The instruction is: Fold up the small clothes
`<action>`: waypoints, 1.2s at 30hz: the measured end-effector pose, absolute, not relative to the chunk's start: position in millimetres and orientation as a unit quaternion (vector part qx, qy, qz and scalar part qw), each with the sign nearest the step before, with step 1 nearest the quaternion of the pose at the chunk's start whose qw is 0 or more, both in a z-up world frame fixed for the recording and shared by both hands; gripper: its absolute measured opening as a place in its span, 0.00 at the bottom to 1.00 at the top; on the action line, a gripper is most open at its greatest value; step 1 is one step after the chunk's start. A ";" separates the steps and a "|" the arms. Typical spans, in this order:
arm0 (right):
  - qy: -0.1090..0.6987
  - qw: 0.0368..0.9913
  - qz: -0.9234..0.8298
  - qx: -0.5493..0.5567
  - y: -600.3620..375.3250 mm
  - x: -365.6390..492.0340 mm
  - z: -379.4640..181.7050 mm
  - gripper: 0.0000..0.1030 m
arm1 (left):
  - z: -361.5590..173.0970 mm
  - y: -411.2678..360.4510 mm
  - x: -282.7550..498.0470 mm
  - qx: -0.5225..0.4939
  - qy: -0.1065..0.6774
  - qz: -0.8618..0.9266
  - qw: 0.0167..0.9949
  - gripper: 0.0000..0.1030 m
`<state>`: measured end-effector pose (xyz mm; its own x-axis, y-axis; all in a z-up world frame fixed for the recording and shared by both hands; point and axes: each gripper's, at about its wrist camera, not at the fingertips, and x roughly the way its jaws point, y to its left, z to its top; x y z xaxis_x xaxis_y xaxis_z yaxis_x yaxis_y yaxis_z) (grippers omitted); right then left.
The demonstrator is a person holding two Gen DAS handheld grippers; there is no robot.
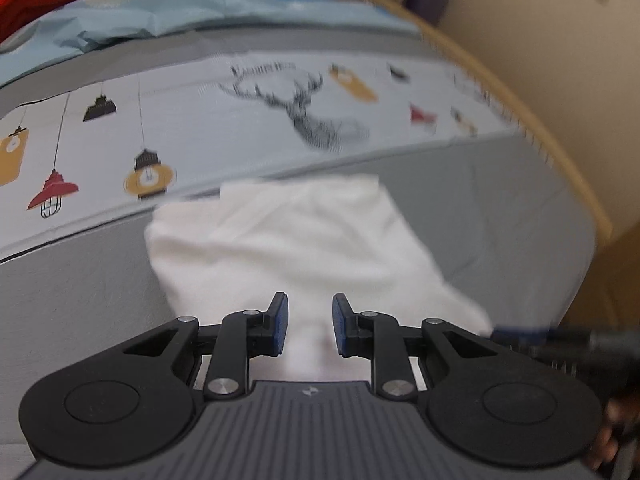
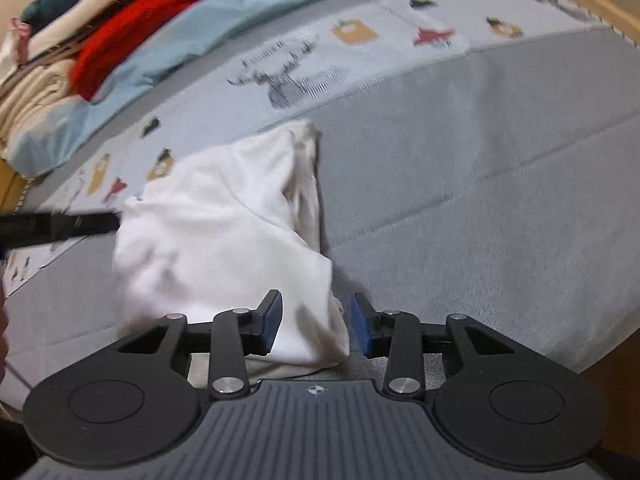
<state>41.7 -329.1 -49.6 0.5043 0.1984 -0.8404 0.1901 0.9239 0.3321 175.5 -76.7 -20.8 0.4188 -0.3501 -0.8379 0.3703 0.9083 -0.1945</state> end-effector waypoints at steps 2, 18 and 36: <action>0.503 0.842 -0.002 0.193 -326.9 46.6 -54.5 0.09 | -30.1 -79.0 170.9 0.029 0.506 -0.219 0.834 0.24; 0.517 0.852 -0.067 0.049 -297.8 50.0 -43.1 0.06 | -61.6 -80.8 151.1 0.128 0.545 -0.248 0.790 0.24; 0.539 0.833 -0.093 0.081 -320.1 59.8 -57.0 0.08 | -63.0 -56.1 167.3 0.082 0.560 -0.205 0.799 0.24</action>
